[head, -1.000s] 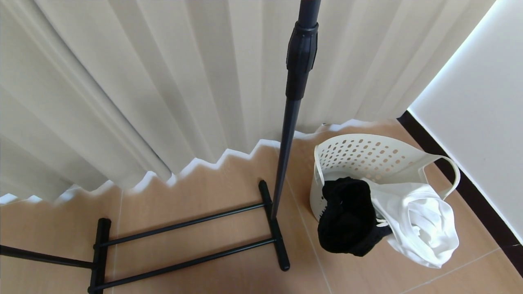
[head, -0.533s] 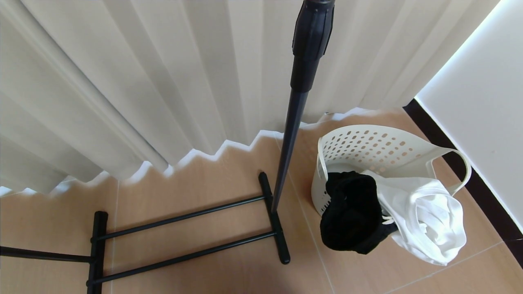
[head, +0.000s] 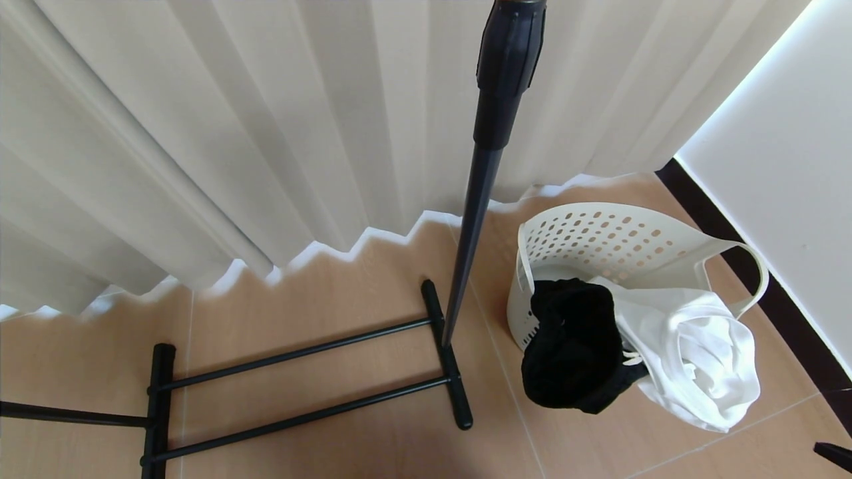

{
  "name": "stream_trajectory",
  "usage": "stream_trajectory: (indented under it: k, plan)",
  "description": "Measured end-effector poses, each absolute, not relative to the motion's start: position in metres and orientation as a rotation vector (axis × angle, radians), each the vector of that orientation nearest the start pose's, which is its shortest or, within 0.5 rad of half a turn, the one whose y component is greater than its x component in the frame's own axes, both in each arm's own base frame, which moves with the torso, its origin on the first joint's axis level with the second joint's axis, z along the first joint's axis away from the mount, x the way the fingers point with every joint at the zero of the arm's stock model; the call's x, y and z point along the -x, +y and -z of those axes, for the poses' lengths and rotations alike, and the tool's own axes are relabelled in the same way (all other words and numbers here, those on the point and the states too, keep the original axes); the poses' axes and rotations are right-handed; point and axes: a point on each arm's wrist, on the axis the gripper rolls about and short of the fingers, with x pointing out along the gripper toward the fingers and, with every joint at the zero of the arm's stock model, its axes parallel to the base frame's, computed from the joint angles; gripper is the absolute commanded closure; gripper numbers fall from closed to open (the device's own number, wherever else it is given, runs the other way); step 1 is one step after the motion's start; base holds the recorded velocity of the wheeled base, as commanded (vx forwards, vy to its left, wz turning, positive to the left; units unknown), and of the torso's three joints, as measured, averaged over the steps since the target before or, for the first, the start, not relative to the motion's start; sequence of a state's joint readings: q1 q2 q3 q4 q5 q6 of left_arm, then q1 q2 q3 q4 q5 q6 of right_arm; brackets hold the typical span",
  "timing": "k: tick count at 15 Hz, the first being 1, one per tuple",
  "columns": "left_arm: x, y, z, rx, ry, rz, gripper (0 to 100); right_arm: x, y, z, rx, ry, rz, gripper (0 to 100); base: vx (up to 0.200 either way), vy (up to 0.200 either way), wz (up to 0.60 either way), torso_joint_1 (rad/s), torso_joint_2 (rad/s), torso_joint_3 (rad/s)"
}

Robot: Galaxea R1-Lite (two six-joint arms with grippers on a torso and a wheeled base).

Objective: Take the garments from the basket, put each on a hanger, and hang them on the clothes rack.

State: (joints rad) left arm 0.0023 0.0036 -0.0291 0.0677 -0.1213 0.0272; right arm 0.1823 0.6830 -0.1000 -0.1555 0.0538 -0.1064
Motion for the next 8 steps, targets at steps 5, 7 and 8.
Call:
stream_trajectory:
  k: [5,7,8]
  plan:
    - [0.025,-0.003,-0.077,-0.025,0.040,0.119,0,-0.140,0.033,-0.145,0.377,0.512,-0.350,0,0.000,0.000,0.00,0.000,0.00,0.000]
    - [0.025,-0.003,-0.077,-0.025,0.040,0.119,0,-0.185,0.043,-0.148,0.478,0.543,-0.363,0,0.000,0.000,0.00,0.000,0.00,0.000]
    - [0.025,-0.003,-0.077,-0.025,0.040,0.119,0,-0.206,0.048,-0.149,0.517,0.551,-0.358,0,0.000,0.000,0.00,0.000,0.00,0.000]
